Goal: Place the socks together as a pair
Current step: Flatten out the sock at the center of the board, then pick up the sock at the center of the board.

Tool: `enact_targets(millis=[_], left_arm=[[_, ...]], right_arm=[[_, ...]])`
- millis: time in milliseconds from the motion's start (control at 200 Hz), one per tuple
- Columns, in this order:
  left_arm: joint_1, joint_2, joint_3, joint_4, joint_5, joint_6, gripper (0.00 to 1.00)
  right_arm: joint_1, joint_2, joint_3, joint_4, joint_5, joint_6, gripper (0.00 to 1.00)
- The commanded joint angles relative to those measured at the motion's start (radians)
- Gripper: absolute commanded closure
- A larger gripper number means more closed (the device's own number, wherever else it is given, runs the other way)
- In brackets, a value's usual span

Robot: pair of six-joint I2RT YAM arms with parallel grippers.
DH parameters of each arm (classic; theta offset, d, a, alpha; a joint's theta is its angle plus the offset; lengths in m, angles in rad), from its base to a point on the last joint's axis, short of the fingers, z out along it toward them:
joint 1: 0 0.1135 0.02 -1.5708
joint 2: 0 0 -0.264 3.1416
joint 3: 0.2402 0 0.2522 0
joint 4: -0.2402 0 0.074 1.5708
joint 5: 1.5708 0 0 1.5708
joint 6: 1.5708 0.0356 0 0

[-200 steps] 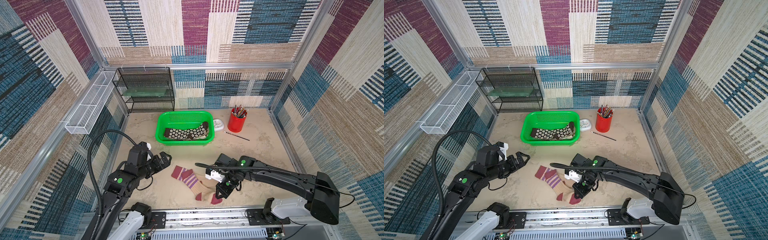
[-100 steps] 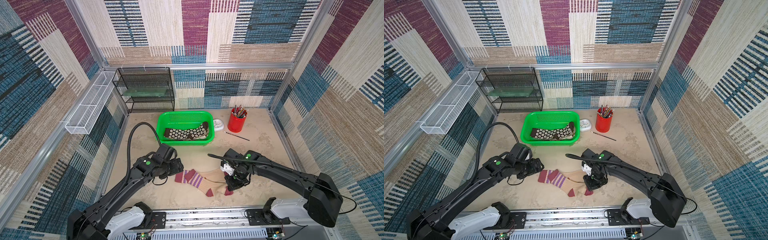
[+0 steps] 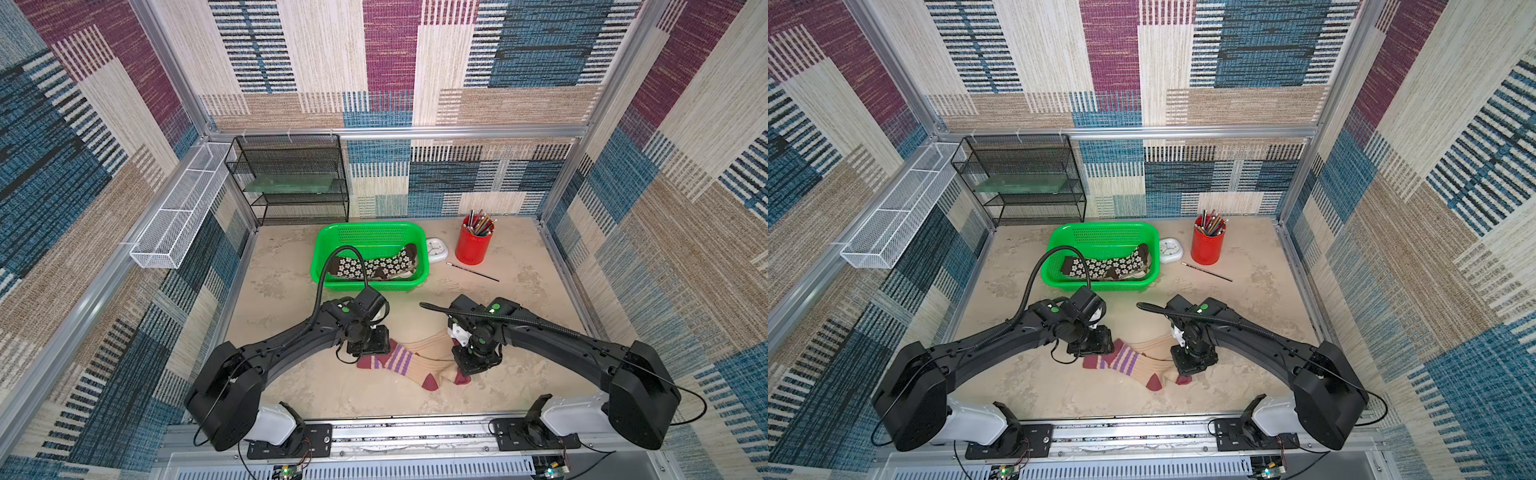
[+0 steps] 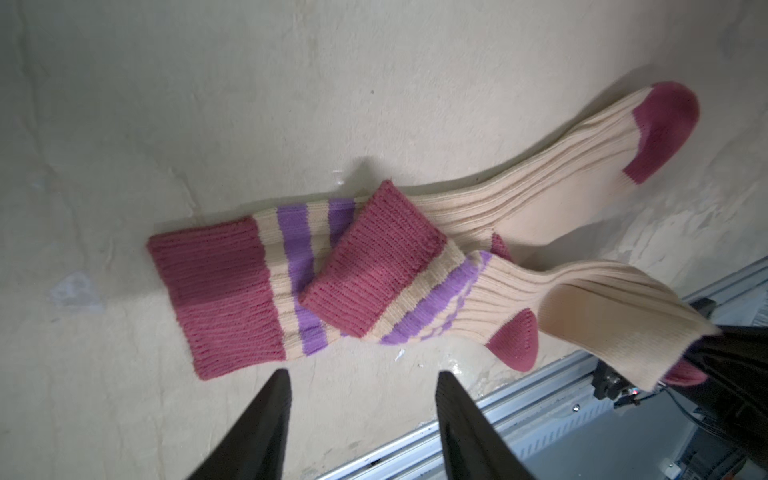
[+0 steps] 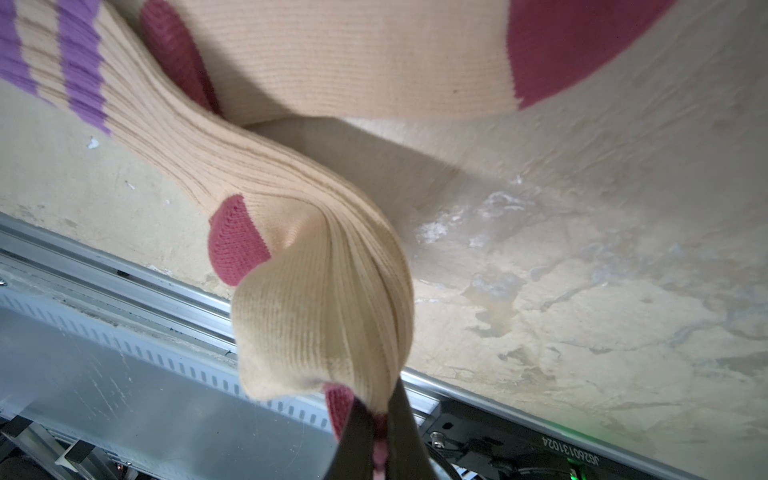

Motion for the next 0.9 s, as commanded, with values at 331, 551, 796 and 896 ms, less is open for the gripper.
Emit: enact_targets(millis=[331,551,796,896], left_arm=[[-0.005,0.150,0.096,-0.071,-0.035,0.089,0.51],[-0.005,0.204,0.106,-0.071,-0.040,0.106,0.55],[-0.006,0.243,0.110,-0.066,-0.037,0.120,0.82],[-0.006,0.229,0.110,-0.068,-0.027,0.125,0.92]], right_arm=[[-0.014,-0.013,-0.014,0.023,-0.013,-0.009,1.00],[-0.014,-0.017,-0.015,0.026,-0.016,-0.009,1.00],[-0.014,-0.020,-0.016,0.024,-0.013,-0.008,1.00],[-0.014,-0.020,-0.013,0.022,-0.014,-0.008,1.00]])
